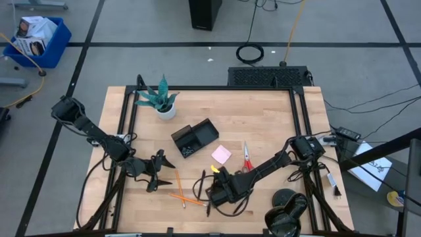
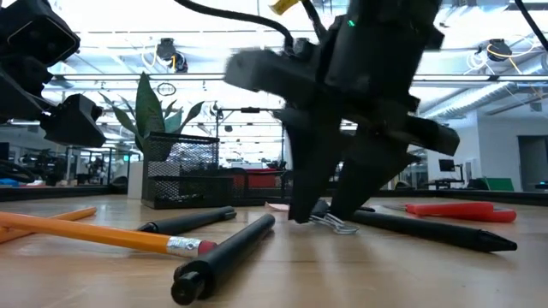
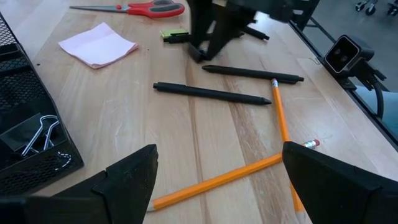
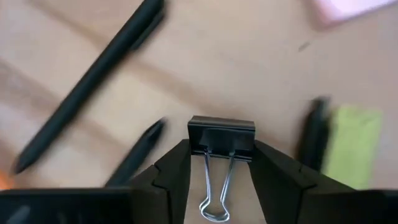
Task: Pick and place office supplies into organizer
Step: Put the black binder clip into the black desk organizer
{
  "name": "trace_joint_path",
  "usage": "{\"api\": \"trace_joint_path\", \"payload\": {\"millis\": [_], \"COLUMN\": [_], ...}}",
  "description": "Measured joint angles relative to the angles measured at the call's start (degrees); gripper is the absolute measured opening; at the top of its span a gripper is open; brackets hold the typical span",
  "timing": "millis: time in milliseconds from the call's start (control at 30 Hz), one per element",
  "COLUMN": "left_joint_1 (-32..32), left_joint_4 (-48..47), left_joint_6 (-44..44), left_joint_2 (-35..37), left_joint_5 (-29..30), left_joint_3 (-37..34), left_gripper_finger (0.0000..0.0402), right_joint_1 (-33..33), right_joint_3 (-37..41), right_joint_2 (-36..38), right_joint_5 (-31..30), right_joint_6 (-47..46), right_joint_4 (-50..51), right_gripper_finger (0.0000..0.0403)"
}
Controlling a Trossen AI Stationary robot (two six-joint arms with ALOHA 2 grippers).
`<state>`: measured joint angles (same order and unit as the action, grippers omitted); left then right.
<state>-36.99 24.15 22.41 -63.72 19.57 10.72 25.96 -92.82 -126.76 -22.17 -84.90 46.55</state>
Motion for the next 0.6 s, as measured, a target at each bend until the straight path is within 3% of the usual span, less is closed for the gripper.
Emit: {"api": "trace_joint_path", "payload": {"millis": [300, 600], "left_joint_1": [-0.02, -0.01], "left_joint_4": [-0.01, -0.03], "left_joint_6": [0.11, -0.05], "left_joint_2": [0.00, 0.00], "left_joint_5": [0.00, 0.00], "left_joint_3": [0.00, 0.00], "left_gripper_finger": [0.0349, 0.0349], "right_joint_1": [-1.06, -3.22], "right_joint_3": [0.26, 0.17], "right_joint_2": [2.45, 2.54], "right_joint_5": [-6.14, -6.73], "right_joint_6": [2.17, 6.63], "right_joint_4": [1.44, -0.01], "right_gripper_finger": [0.0143, 0.0142]}}
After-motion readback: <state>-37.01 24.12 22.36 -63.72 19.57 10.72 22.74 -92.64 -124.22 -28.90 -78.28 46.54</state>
